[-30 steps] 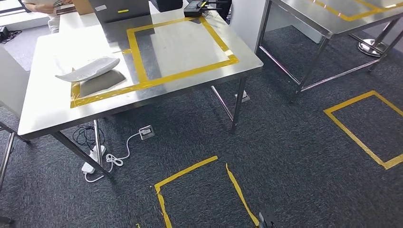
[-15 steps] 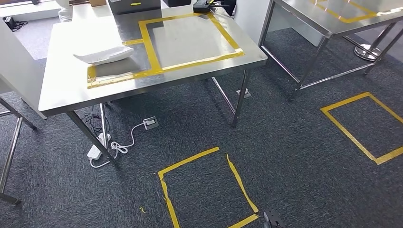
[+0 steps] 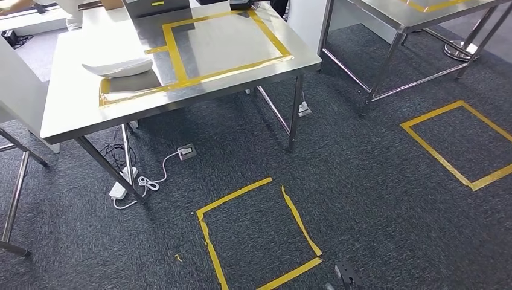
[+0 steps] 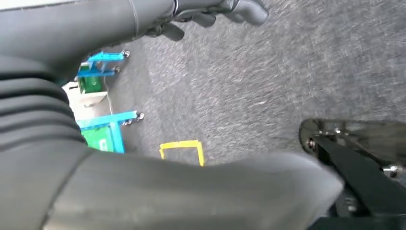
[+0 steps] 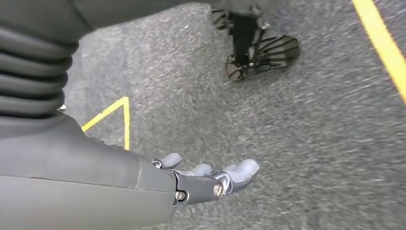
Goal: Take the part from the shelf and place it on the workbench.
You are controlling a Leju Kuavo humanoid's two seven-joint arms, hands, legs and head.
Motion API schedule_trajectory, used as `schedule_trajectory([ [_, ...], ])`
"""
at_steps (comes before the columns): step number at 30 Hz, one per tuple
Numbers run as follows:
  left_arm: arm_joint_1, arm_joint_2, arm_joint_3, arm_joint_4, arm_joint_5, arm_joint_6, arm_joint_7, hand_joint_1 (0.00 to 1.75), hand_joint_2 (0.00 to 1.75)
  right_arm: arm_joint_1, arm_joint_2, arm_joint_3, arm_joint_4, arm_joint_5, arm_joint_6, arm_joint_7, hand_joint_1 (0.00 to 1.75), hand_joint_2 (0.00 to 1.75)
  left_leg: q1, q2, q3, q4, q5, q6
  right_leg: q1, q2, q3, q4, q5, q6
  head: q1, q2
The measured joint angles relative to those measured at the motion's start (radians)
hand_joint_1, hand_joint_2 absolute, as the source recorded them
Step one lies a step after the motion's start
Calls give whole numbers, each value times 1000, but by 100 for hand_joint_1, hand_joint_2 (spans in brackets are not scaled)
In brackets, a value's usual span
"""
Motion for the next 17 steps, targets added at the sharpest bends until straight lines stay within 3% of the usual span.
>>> schedule_trajectory([
  [2,31,5,-12,6,27,-3,-2,0,0,-3,-1,21,-28,-23,0,-2,0,0,-1,0,90,-122,46,7,0,2,-6,1,7,5,-2,0],
  [4,62,12,-30,10,60,-11,-9,0,0,-5,-3,47,-58,-52,0,-4,0,0,-5,0,171,-248,68,20,1,2,-7,2,14,14,-2,0],
  [5,75,15,-40,10,76,-16,-14,0,0,-5,-5,62,-71,-68,-1,-5,0,0,-9,-1,188,-279,69,26,2,0,-7,1,18,20,-3,0],
  [6,88,17,-51,9,93,-22,-19,0,0,-4,-8,78,-83,-84,-1,-6,0,0,-10,-1,190,-288,69,31,4,-1,-8,2,19,24,-2,0],
  [8,109,23,-74,3,127,-35,-28,0,0,3,-16,110,-100,-116,-1,-6,0,0,-10,-1,184,-293,71,36,6,-3,-9,1,19,11,1,0],
  [10,125,28,-99,-12,163,-49,-38,0,0,18,-23,145,-111,-150,-2,-7,0,0,-13,-1,179,-292,73,41,5,-3,-9,-3,22,6,4,0],
  [13,138,38,-137,-41,217,-72,-54,0,0,48,-31,199,-124,-200,-3,-8,0,0,-18,0,169,-284,75,50,0,-2,-12,-7,35,31,5,0],
  [17,154,48,-182,-78,280,-97,-71,0,0,88,-42,259,-137,-259,-5,-8,0,0,-21,2,159,-275,77,58,-3,-1,-18,-7,44,44,5,0],
])
